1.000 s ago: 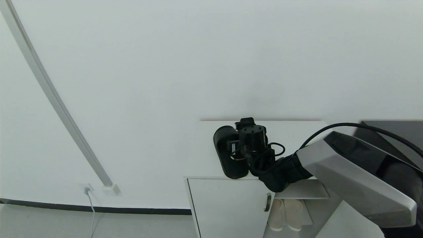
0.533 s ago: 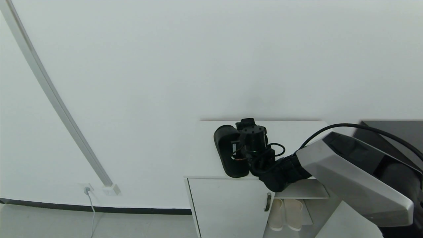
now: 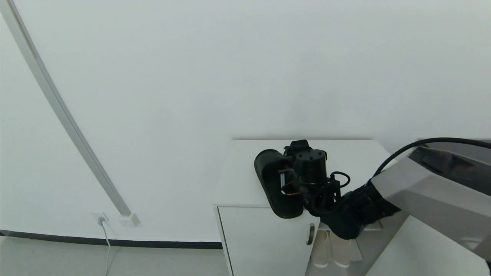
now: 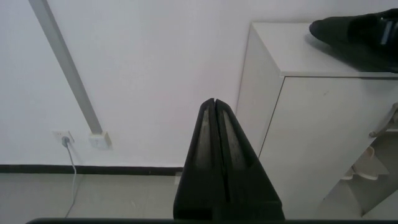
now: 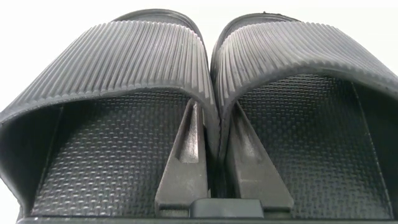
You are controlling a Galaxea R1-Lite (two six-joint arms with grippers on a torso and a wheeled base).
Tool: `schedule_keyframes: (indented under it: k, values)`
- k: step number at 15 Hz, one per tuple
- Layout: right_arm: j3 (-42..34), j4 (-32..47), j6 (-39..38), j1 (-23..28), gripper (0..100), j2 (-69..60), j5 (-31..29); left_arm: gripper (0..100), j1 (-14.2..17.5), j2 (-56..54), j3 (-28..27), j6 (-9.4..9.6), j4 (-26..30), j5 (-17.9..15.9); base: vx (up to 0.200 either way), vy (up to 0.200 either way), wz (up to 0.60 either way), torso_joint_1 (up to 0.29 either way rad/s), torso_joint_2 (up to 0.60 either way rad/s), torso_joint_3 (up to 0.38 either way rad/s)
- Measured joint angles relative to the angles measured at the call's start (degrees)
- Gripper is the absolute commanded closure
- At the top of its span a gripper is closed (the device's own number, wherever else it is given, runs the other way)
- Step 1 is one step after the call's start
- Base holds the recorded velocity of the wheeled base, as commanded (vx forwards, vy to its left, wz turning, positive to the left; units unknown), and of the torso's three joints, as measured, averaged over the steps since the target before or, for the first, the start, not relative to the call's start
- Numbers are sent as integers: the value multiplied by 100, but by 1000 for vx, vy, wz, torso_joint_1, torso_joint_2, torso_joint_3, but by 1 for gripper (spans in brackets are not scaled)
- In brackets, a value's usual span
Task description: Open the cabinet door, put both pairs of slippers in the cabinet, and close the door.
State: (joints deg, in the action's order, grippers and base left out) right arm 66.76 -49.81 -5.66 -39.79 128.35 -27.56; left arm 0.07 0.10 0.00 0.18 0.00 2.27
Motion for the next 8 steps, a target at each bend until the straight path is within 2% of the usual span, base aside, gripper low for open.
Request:
schedule_keyframes:
  k: [4, 6, 8]
  values:
    - [-2330, -750, 13, -188, 100, -1270, 349, 100, 0, 0, 0, 6, 0, -6, 0, 0, 0, 0, 0, 0]
    - [-3184, -945, -11, -257, 100, -1950, 617, 100, -2, 0, 0, 9, 0, -9, 0, 0, 0, 0, 0, 0]
    - [-3633, -950, -13, -284, 100, -2433, 857, 100, 0, 0, 0, 6, 0, -9, 0, 0, 0, 0, 0, 0]
